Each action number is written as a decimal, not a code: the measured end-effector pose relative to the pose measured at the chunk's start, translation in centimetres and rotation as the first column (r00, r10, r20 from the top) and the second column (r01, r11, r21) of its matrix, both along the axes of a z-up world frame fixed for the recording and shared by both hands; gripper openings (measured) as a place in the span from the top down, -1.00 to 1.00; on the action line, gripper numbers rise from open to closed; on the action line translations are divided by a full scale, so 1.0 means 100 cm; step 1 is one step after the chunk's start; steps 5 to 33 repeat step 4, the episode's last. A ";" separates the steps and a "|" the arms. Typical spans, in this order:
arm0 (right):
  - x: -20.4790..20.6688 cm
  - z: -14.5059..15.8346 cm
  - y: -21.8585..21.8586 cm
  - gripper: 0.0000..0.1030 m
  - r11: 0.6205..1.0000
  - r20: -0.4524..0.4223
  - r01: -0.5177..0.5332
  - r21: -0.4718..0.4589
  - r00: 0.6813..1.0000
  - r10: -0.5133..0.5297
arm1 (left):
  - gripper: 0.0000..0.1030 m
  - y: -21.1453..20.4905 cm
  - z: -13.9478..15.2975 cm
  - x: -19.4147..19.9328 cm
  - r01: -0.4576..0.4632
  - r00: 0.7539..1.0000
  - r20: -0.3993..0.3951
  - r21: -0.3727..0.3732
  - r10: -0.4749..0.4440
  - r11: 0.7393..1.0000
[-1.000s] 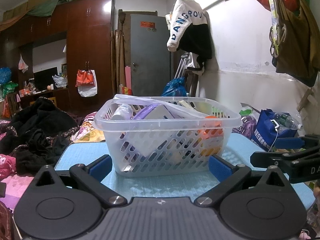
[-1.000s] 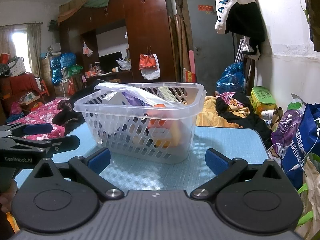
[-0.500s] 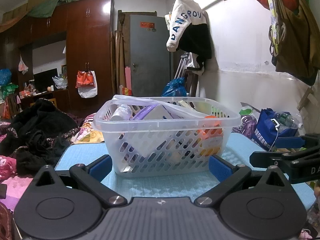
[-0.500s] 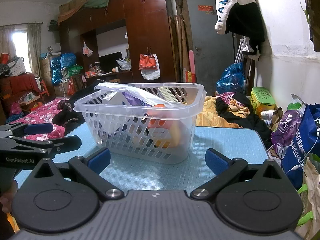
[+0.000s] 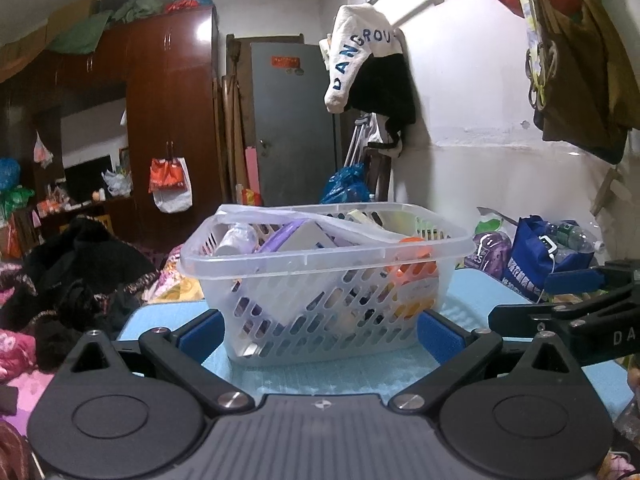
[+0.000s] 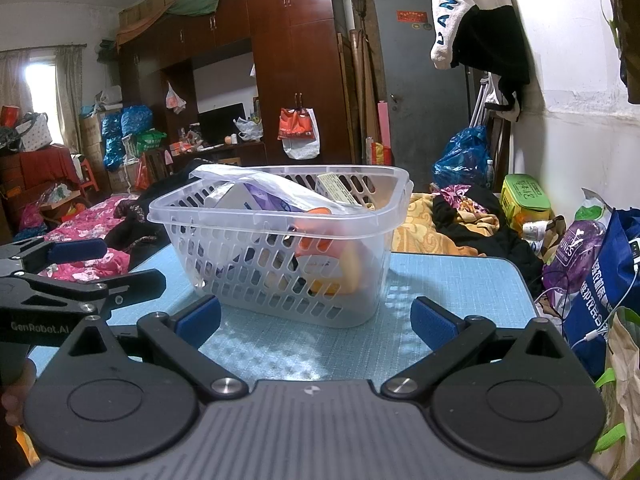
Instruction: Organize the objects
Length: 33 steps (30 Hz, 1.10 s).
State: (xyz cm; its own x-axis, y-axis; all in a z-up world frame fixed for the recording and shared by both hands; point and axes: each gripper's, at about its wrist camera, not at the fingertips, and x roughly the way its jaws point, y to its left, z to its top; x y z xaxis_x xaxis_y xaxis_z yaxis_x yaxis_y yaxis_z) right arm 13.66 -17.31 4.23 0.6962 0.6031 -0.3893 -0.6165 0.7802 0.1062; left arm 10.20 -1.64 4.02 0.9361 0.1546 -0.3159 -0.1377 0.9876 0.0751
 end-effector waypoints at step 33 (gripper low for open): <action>0.000 0.000 0.001 -1.00 1.000 0.000 -0.001 0.001 1.000 0.001 | -1.00 -0.002 -0.001 0.004 0.002 1.000 -0.012 -0.001 -0.002 1.000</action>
